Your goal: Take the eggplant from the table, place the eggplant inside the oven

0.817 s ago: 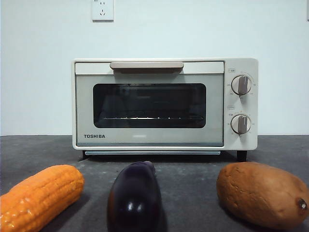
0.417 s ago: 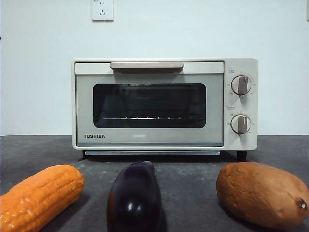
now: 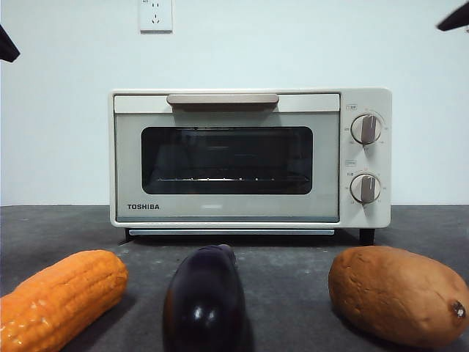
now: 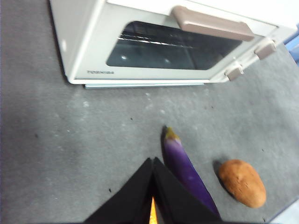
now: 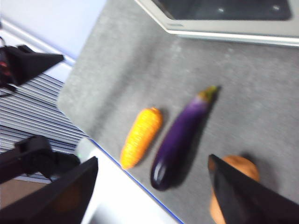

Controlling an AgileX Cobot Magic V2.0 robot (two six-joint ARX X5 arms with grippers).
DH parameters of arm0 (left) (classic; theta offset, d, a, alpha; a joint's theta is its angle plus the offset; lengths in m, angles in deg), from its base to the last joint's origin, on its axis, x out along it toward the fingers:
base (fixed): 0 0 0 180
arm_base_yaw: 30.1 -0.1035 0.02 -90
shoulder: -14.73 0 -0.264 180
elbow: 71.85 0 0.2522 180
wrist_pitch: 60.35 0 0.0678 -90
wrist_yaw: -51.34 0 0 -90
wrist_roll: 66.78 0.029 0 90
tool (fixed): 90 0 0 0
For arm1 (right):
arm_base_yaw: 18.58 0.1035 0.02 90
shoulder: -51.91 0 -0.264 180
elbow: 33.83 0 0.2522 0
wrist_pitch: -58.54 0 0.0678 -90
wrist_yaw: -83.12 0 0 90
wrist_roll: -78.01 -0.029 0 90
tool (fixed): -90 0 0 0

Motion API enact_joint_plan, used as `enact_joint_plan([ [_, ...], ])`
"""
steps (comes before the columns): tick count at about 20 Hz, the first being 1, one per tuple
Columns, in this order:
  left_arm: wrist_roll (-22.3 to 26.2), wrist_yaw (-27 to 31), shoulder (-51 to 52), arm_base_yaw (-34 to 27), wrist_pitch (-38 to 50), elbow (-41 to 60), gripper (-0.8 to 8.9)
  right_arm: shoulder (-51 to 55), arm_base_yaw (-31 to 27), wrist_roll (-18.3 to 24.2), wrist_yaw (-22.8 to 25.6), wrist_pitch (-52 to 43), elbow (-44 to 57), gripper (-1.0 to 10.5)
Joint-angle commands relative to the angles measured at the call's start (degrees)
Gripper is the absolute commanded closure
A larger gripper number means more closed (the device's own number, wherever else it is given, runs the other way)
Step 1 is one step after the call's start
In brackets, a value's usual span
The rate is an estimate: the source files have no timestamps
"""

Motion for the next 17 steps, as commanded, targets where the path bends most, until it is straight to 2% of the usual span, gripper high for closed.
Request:
enact_joint_plan([
  [1,0.90,-0.26,-0.31,0.83,0.37,-1.22,8.08,-1.73,4.02,-5.92,1.25,-5.03,-0.92,5.4],
  [4,0.90,-0.24,-0.31,1.46,0.39,-1.22,8.08,-5.33,12.37,-9.42,10.93,-8.13,-0.92,5.4],
  [7,0.92,-0.22,-0.31,1.51,0.39,-1.22,8.08,-11.45,22.64,-12.92,24.13,-9.60,-0.92,5.4],
  [9,0.92,-0.22,-0.31,1.51,0.39,-1.22,8.08,-16.17,27.93,-15.28,29.75,-10.16,-0.94,5.4],
  [12,0.94,-0.22,-0.31,1.51,0.37,-1.22,8.07,-23.93,34.07,-18.10,32.50,-11.50,-1.33,5.4],
  [17,0.96,-0.22,-0.31,1.51,0.24,-1.22,8.07,-37.18,39.45,-18.64,37.44,-11.47,-6.43,5.4],
])
